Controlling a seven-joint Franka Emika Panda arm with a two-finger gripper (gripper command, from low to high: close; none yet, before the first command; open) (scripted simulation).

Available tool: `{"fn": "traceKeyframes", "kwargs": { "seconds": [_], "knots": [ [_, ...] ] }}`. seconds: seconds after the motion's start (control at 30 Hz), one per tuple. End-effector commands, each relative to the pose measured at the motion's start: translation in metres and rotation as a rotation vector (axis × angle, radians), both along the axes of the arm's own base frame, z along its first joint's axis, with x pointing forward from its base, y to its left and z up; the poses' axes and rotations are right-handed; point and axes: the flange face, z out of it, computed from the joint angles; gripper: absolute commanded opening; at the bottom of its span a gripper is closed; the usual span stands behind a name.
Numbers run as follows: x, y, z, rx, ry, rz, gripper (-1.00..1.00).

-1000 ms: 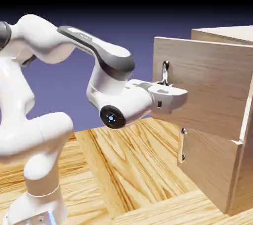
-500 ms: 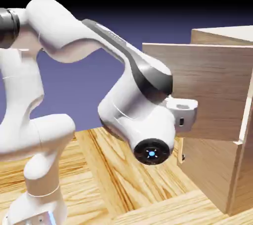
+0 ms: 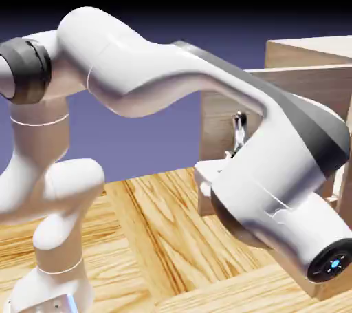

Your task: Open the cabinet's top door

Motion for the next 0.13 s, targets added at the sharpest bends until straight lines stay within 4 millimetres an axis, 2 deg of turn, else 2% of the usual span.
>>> {"fn": "traceKeyframes", "kwargs": {
  "seconds": [0.0, 0.07, 0.1],
  "knots": [
    [0.0027, -0.0058, 0.0001, 0.0, 0.0, 0.02, -1.0],
    [0.0063, -0.0134, 0.0, 0.0, 0.0, 0.05, -1.0],
    [0.0063, -0.0134, 0.0, 0.0, 0.0, 0.05, 1.0]
  ]
}}
